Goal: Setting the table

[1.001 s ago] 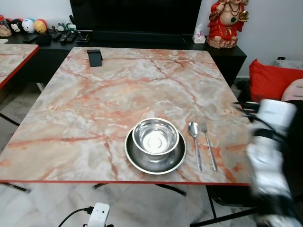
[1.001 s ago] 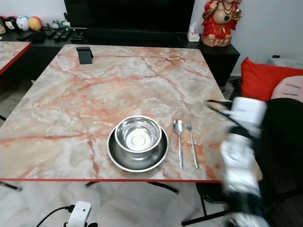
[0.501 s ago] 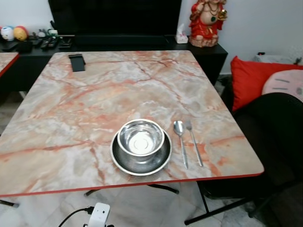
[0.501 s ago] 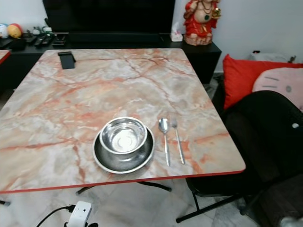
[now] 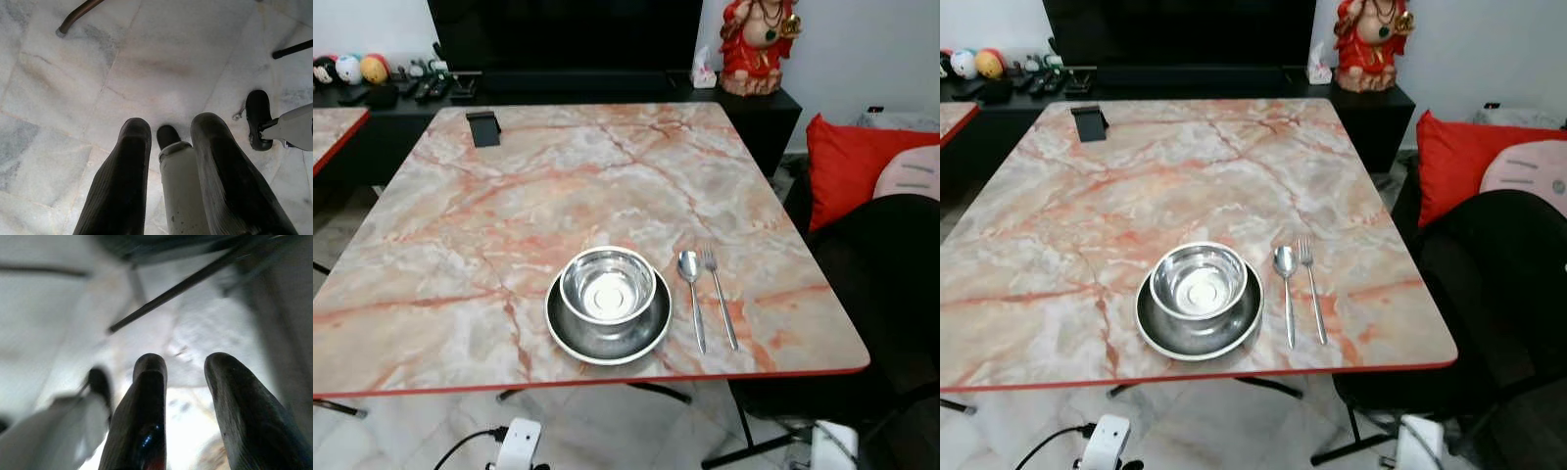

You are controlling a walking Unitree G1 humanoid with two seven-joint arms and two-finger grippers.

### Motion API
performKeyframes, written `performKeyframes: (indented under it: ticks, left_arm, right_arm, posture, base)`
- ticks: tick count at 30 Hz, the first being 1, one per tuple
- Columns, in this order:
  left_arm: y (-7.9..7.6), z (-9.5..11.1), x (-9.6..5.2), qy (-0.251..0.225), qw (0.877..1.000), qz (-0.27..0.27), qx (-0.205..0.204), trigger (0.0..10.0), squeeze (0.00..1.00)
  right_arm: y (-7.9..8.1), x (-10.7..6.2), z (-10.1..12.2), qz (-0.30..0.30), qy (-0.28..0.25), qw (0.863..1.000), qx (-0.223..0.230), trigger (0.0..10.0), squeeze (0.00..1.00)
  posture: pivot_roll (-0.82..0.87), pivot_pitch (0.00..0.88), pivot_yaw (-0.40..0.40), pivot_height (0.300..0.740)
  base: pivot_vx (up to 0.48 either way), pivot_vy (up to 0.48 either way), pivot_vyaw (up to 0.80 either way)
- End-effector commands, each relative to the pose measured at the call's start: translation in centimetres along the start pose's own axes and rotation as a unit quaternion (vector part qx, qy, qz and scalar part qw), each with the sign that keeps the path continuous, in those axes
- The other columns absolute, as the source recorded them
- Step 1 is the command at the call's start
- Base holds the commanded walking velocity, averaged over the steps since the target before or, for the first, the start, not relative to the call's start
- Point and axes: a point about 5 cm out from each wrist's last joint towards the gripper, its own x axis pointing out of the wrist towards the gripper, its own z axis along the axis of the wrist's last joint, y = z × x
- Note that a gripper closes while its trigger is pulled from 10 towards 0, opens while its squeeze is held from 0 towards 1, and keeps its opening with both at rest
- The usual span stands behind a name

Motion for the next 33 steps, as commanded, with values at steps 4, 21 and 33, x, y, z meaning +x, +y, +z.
performKeyframes:
  ticks: [4, 21, 33]
  left_arm:
    - [-0.1, -0.3, 0.0, 0.005, 1.000, 0.005, -0.014, 10.0, 0.00]
    - [0.3, -0.3, -0.1, 0.003, 1.000, 0.015, -0.020, 10.0, 0.00]
    - [0.6, -0.5, -0.1, 0.001, 0.998, 0.032, -0.063, 10.0, 0.00]
  right_arm:
    - [0.5, -0.3, -2.0, 0.042, 0.028, 0.998, -0.022, 10.0, 0.00]
    - [0.8, -0.1, 0.3, 0.066, -0.046, 0.996, 0.039, 10.0, 0.00]
    - [2.9, -0.4, 0.4, 0.141, -0.052, 0.989, -0.018, 10.0, 0.00]
  posture:
    - [-0.02, 0.000, -0.031, 0.740]
    - [0.00, 0.000, -0.025, 0.740]
    - [0.00, 0.000, -0.026, 0.740]
  base:
    - [0.000, 0.000, 0.00]
    - [0.000, 0.000, 0.00]
    - [0.000, 0.000, 0.00]
